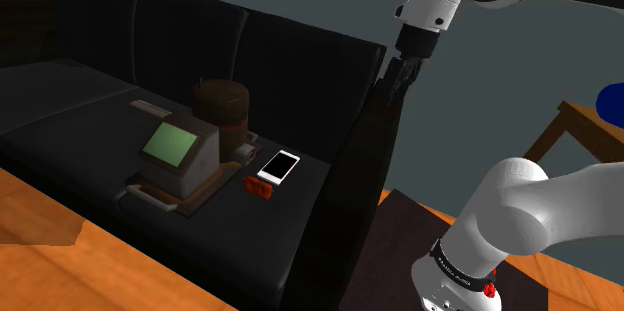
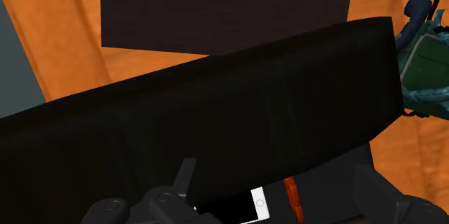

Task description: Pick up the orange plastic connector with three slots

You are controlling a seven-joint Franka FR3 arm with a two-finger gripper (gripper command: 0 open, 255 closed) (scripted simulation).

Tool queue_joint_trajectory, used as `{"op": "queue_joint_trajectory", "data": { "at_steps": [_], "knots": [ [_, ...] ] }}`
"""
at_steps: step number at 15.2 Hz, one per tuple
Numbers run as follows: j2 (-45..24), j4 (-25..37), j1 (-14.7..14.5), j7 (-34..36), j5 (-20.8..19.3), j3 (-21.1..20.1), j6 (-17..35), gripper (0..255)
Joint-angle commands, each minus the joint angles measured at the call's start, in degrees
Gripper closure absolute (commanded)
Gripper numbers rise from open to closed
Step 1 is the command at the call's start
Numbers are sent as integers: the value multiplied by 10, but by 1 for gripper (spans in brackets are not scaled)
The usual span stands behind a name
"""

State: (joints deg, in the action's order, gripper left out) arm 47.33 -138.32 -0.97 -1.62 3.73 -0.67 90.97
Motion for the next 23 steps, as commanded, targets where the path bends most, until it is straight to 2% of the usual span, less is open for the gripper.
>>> {"op": "queue_joint_trajectory", "data": {
  "at_steps": [1,12,23],
  "knots": [
    [0,0,0,0,0,0,0,0],
    [-169,-53,-29,-31,28,-19,222,0],
    [-405,-6,-57,-66,53,-40,411,0]
  ]
}}
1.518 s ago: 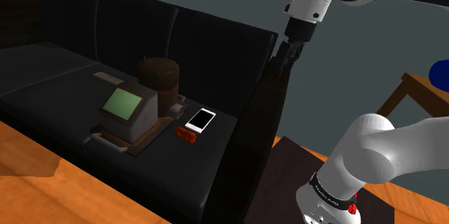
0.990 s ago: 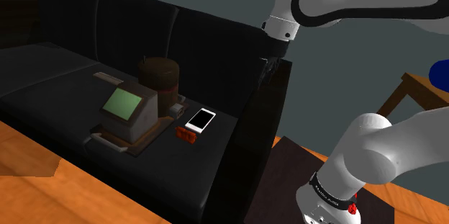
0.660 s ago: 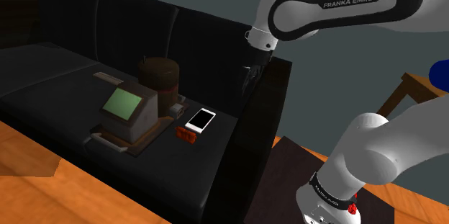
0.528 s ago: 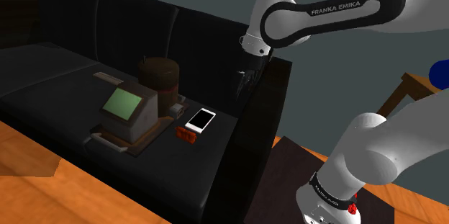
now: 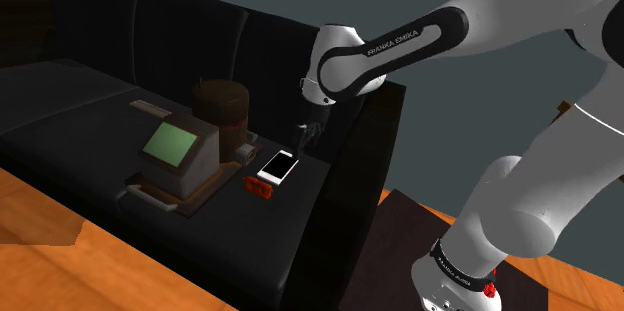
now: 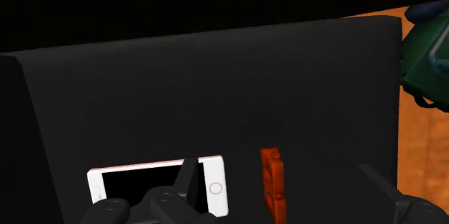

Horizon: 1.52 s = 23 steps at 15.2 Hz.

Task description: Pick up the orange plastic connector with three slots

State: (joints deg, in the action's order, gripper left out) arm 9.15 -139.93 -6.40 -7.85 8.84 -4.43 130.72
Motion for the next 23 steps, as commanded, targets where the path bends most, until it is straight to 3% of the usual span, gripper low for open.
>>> {"op": "queue_joint_trajectory", "data": {
  "at_steps": [1,13,23],
  "knots": [
    [-46,19,-5,-6,3,-4,27,0],
    [-317,182,-30,-30,0,-26,137,0],
    [-376,194,-32,-36,0,-26,184,0]
  ]
}}
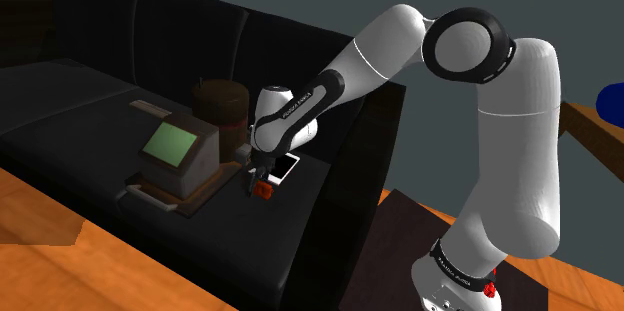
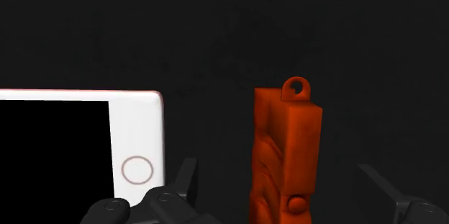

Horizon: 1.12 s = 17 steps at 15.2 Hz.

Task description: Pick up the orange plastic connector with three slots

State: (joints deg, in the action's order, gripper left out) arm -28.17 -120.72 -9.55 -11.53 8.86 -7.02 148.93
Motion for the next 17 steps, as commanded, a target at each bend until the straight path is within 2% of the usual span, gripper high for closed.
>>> {"op": "queue_joint_trajectory", "data": {
  "at_steps": [1,10,17],
  "knots": [
    [-2,1,0,0,0,0,1,255],
    [-3,2,-1,0,0,0,2,255],
    [43,-3,0,6,-1,0,-39,255]
  ]
}}
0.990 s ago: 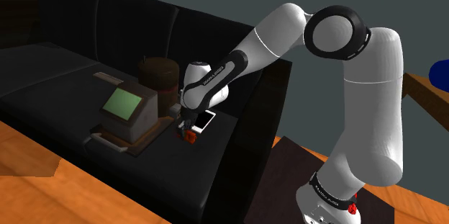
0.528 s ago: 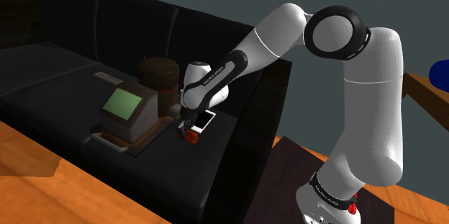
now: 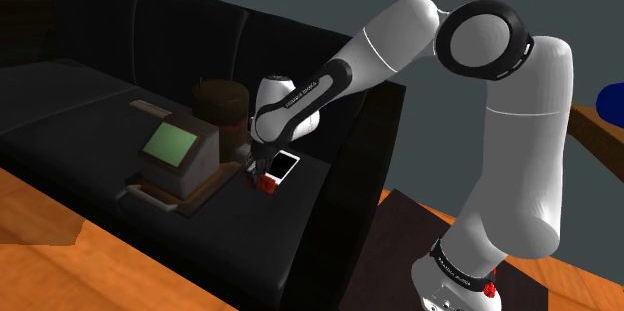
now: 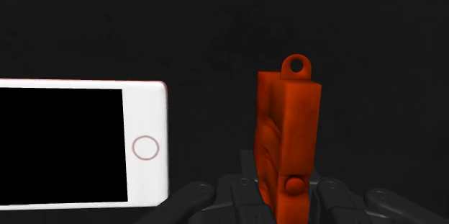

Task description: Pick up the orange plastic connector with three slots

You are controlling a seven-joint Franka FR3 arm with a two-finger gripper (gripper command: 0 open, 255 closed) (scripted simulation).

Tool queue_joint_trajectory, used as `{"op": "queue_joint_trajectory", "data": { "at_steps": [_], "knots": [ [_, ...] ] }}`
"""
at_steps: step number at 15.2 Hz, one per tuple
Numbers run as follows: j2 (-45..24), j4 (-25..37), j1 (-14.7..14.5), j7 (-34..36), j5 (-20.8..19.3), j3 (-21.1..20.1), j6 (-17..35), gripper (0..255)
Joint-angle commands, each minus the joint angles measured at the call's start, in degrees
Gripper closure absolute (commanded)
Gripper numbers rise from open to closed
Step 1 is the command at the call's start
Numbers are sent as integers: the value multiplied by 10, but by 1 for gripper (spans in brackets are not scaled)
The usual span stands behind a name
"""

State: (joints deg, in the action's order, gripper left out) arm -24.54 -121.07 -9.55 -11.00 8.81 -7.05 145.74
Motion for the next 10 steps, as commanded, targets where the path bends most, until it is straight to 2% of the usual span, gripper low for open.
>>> {"op": "queue_joint_trajectory", "data": {
  "at_steps": [1,10],
  "knots": [
    [13,0,1,2,0,0,-13,255],
    [56,2,2,7,-1,0,-58,255]
  ]
}}
